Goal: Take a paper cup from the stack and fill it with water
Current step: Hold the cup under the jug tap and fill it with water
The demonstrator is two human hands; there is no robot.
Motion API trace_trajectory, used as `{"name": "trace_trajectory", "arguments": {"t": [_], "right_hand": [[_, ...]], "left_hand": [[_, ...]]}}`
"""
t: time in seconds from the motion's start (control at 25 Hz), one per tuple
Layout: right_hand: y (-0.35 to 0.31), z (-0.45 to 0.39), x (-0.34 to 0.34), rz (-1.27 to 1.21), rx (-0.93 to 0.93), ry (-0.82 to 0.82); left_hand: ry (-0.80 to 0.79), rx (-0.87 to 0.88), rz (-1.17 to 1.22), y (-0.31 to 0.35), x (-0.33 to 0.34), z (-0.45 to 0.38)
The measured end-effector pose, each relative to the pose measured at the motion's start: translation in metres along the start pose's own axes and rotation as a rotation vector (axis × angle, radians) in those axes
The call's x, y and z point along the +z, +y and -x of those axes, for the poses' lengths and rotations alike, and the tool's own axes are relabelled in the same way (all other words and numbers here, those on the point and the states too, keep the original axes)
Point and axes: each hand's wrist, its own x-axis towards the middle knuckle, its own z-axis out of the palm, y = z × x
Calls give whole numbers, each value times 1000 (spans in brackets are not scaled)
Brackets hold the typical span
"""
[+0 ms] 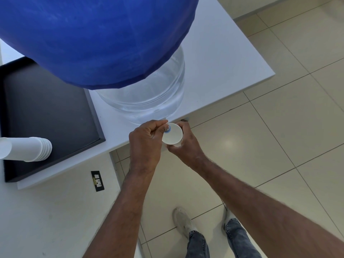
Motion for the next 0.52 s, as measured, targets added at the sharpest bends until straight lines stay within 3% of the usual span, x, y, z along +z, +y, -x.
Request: {"name": "trace_trajectory", "arguments": {"t": [0.52], "right_hand": [[2,-3,1,-18,19,3]], "left_hand": [[4,17,-19,-2,1,0]]}}
